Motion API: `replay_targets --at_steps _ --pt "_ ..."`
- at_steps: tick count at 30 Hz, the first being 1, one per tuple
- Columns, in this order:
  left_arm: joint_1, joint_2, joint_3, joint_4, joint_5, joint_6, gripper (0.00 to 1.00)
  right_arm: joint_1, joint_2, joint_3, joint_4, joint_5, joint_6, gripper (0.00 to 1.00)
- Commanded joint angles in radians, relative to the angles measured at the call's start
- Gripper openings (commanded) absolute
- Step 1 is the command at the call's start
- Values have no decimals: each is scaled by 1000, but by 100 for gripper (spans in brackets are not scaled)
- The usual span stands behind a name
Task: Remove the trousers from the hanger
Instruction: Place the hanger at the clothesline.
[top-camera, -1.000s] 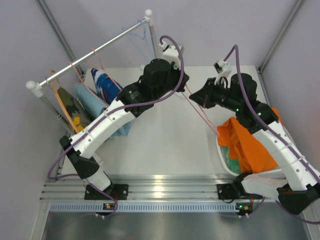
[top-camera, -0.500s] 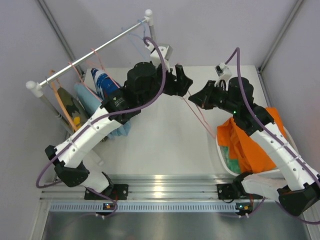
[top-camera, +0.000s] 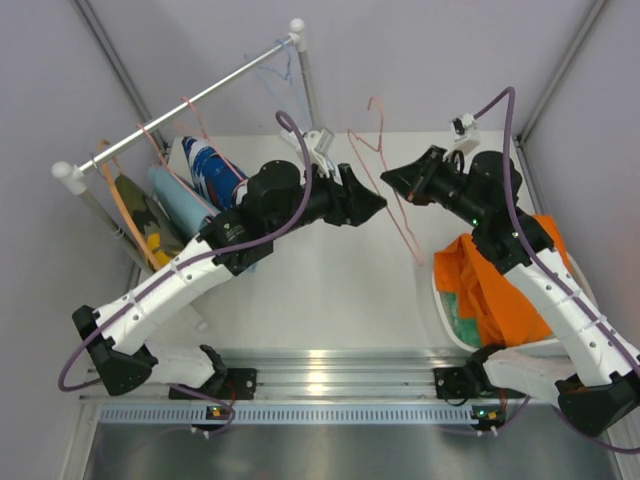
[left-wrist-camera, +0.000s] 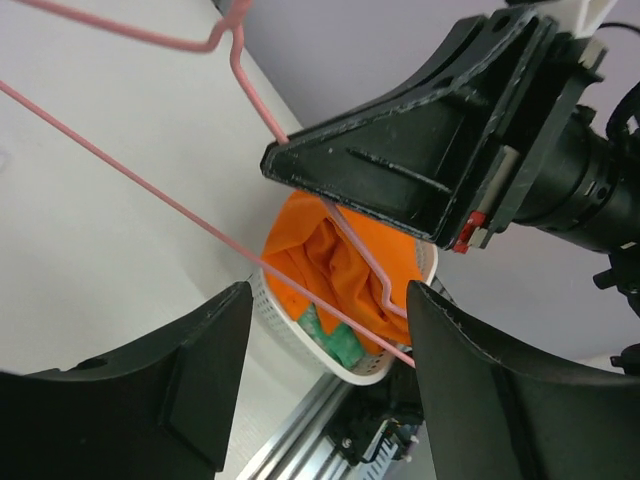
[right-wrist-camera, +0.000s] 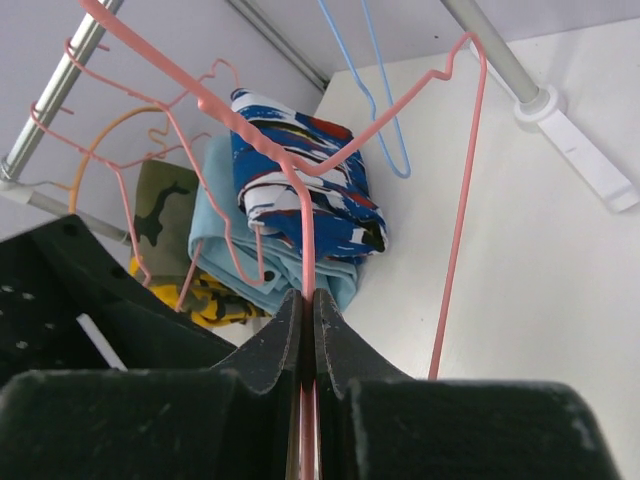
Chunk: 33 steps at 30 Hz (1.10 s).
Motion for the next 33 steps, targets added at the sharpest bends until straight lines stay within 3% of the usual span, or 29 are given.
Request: replay_targets --at_steps 1,10,18,27,33 --pt "-6 7 -34 153 68 -85 68 -9 -8 0 126 1 42 0" --pt "-15 92 -3 247 90 -106 60 -8 -40 -65 218 35 112 0" --pt "-18 159 5 274 73 -142 43 -8 -59 -78 259 61 129 0" --pt "-21 169 -23 353 104 -134 42 -9 -59 -85 298 77 134 0" --pt "-21 187 -11 379 78 -128 23 -8 -43 -92 313 46 160 0"
